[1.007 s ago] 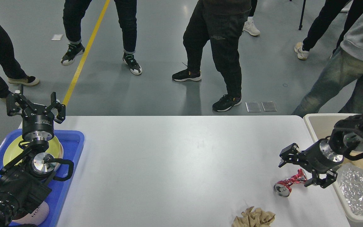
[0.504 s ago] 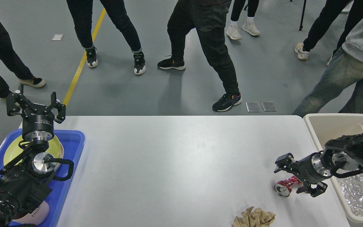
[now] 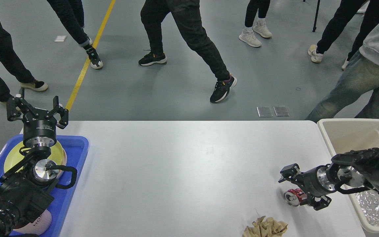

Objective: Tidy desktop
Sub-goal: 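Grasp the red can with the right gripper, then lift the red can and drop it into the white bin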

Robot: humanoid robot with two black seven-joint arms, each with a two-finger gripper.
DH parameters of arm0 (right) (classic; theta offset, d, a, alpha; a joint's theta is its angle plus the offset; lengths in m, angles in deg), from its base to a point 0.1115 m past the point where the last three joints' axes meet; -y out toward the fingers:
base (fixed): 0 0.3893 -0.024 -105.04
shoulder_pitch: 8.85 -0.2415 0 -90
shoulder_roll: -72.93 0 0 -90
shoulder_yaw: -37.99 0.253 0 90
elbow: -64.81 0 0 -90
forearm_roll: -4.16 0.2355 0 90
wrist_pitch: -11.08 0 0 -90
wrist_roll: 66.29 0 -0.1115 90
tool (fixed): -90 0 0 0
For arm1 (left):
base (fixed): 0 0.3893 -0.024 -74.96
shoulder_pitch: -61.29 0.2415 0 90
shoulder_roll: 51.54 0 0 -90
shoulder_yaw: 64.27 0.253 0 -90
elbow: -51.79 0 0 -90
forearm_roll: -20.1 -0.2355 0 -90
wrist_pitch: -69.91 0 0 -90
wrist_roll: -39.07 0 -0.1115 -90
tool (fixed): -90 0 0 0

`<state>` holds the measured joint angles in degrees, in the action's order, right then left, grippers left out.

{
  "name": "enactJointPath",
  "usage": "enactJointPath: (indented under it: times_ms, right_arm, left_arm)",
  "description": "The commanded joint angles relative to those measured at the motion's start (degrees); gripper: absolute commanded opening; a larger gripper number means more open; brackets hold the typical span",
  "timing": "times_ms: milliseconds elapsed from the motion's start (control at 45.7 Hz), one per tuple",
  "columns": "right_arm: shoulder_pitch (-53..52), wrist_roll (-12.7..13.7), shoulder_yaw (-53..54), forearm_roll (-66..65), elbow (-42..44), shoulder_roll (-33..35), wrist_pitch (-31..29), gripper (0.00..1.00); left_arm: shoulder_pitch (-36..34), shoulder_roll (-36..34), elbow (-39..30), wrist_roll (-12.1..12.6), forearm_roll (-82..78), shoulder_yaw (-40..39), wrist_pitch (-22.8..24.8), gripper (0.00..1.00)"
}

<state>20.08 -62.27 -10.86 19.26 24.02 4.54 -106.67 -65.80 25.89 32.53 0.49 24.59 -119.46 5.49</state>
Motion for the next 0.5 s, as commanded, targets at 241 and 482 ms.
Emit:
enactJointPath:
  times_ms: [241, 482]
  right_arm:
    - [0.43, 0.02, -0.54, -1.57, -0.87, -0.43, 3.58, 0.56]
    - [-1.68, 0.02, -2.73, -3.33, -5.0, 0.36, 3.49, 0.0]
  left_arm:
    - [0.0, 0.0, 0.01, 0.0, 0.0, 0.0, 0.0, 0.96]
    - [0.0, 0.0, 0.01, 0.0, 0.0, 0.0, 0.0, 0.96]
